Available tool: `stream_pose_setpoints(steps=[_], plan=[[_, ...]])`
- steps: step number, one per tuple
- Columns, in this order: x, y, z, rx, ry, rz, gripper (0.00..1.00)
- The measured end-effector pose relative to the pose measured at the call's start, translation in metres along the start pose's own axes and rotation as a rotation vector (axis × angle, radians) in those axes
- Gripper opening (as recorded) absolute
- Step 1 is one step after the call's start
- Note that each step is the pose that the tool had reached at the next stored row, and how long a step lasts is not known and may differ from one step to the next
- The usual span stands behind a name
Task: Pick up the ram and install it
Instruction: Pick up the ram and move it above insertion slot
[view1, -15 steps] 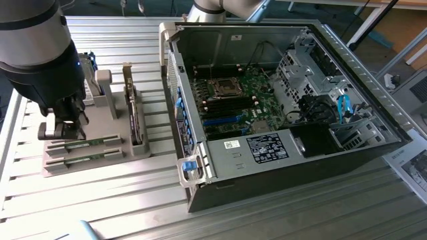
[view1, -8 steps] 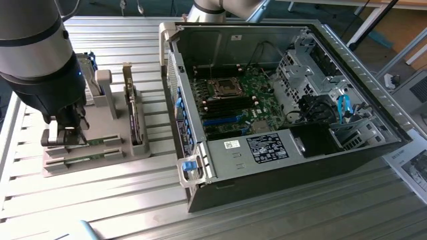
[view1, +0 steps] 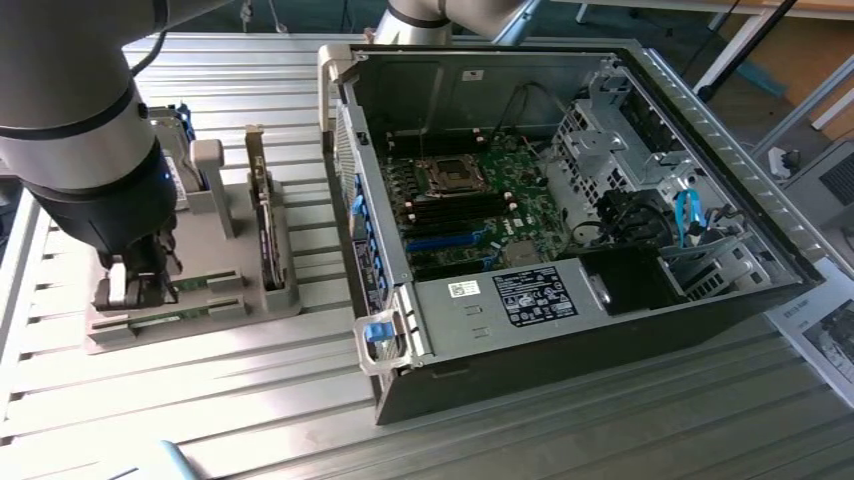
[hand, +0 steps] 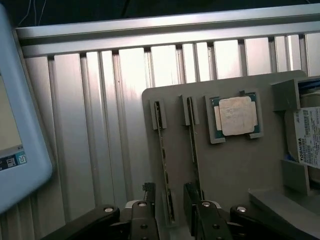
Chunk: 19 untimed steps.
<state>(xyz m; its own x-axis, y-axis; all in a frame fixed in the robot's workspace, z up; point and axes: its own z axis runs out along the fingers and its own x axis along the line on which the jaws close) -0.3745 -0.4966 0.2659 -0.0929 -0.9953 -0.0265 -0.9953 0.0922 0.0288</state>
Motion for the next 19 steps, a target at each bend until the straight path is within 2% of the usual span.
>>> stream_pose_setpoints(steps=[7, 10, 12, 14, 17, 19], plan=[[0.001, 0.0003, 0.0193, -0.0029, 0.0008, -0.023, 0.36], [0.002, 0.0, 0.0267, -0.01, 0.003, -0.078, 0.36], [0.002, -0.0001, 0.0298, -0.0122, 0.004, -0.105, 0.36], [0.003, 0.0001, 0.0331, -0.0129, 0.0044, -0.118, 0.36], [0.006, 0.0012, 0.045, -0.0132, 0.0046, -0.122, 0.36], [0.007, 0.0014, 0.0494, -0.013, 0.0045, -0.124, 0.36]])
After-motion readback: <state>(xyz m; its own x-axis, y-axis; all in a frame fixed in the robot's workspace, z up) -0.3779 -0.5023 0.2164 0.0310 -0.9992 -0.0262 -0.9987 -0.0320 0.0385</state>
